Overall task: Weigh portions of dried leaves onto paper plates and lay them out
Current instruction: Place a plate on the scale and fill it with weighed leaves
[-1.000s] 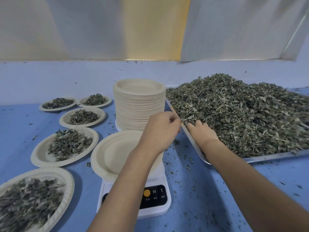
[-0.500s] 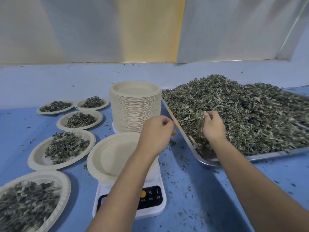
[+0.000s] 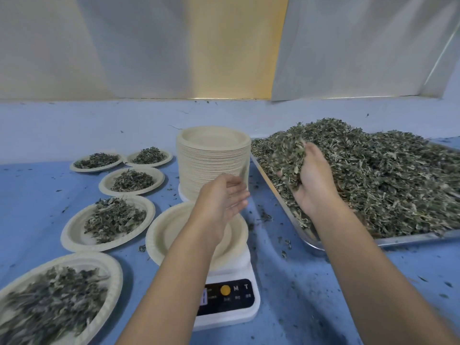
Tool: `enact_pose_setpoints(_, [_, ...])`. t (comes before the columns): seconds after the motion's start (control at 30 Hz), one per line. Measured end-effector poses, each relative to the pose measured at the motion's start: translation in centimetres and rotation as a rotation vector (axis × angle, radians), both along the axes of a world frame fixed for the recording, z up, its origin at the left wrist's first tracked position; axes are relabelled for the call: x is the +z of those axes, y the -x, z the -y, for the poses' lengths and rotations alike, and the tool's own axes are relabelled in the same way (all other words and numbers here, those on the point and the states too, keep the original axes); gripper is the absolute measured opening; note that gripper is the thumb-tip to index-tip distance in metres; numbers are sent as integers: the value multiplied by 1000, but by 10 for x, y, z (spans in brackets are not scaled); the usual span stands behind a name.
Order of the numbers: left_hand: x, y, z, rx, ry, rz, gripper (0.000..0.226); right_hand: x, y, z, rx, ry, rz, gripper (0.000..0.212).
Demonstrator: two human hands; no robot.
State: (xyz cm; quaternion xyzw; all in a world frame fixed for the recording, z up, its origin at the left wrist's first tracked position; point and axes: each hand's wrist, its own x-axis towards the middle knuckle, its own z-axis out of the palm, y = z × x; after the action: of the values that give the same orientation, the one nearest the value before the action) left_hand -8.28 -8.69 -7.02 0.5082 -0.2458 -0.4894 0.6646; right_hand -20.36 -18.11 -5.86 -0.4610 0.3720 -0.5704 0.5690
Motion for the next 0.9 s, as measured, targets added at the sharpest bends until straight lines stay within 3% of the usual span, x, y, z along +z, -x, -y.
enact_pose_setpoints(0.17, [5,-26,-18,12,24,-167,31,16,-45,-41,120,173,-77,31])
enact_pose_setpoints(0.3, [12,-48,-32,52,81,-301,40,11,-75,-65,180,369,-222,22])
enact_pose_setpoints(0.57, [9,-63,-38,27,101,-348,61,-16,-94,-81,247,753,-629,10])
enact_pose_setpoints(0.77, [3,-55,-29,71,24,-348,41,-31,-95,-87,235,885,-891,23])
enact_pose_setpoints(0.9, [-4,-54,-25,176,8,-364,34,-31,-96,-92,214,890,-891,30])
